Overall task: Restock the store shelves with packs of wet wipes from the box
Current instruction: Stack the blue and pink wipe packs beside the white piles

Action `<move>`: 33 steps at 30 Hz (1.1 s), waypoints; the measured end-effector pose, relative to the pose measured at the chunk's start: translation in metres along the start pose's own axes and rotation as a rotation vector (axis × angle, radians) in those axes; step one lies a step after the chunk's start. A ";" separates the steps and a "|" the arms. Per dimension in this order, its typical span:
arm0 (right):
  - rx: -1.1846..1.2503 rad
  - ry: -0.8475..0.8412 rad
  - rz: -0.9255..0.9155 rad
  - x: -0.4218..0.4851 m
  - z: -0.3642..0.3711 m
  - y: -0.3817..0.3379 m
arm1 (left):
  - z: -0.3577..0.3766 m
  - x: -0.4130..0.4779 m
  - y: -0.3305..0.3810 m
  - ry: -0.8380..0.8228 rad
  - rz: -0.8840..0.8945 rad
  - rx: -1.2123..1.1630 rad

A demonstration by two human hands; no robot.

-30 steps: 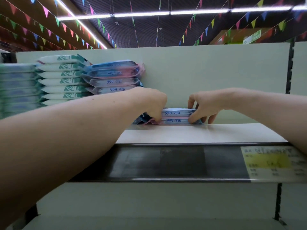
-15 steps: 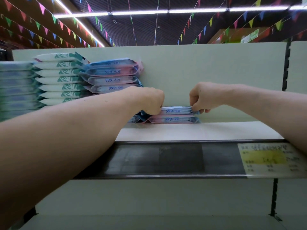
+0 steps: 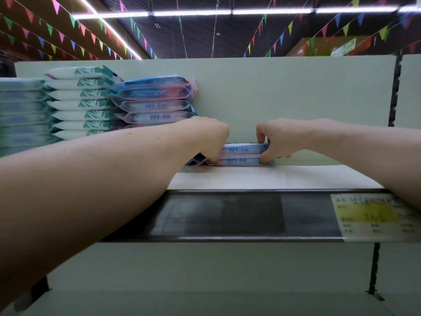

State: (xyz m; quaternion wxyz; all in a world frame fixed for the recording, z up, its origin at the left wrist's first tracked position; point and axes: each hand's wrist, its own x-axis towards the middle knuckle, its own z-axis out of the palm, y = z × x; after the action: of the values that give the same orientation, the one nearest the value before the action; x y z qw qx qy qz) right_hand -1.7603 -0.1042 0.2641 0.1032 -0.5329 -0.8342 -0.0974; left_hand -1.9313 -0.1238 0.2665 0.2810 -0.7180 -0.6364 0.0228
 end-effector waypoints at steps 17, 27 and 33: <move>-0.028 0.197 -0.098 -0.003 -0.005 -0.006 | -0.001 -0.004 -0.001 0.061 -0.028 0.058; -0.090 -0.066 -0.086 0.007 0.001 -0.010 | -0.015 -0.012 0.009 -0.138 0.048 0.019; -0.066 -0.093 -0.092 0.007 0.000 -0.009 | -0.017 -0.010 0.005 -0.180 0.018 -0.025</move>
State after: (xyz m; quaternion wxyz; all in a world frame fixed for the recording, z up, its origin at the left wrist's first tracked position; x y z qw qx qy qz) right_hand -1.7713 -0.1018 0.2653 0.0422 -0.5009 -0.8582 -0.1045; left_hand -1.9222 -0.1398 0.2753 0.2135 -0.7223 -0.6527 0.0819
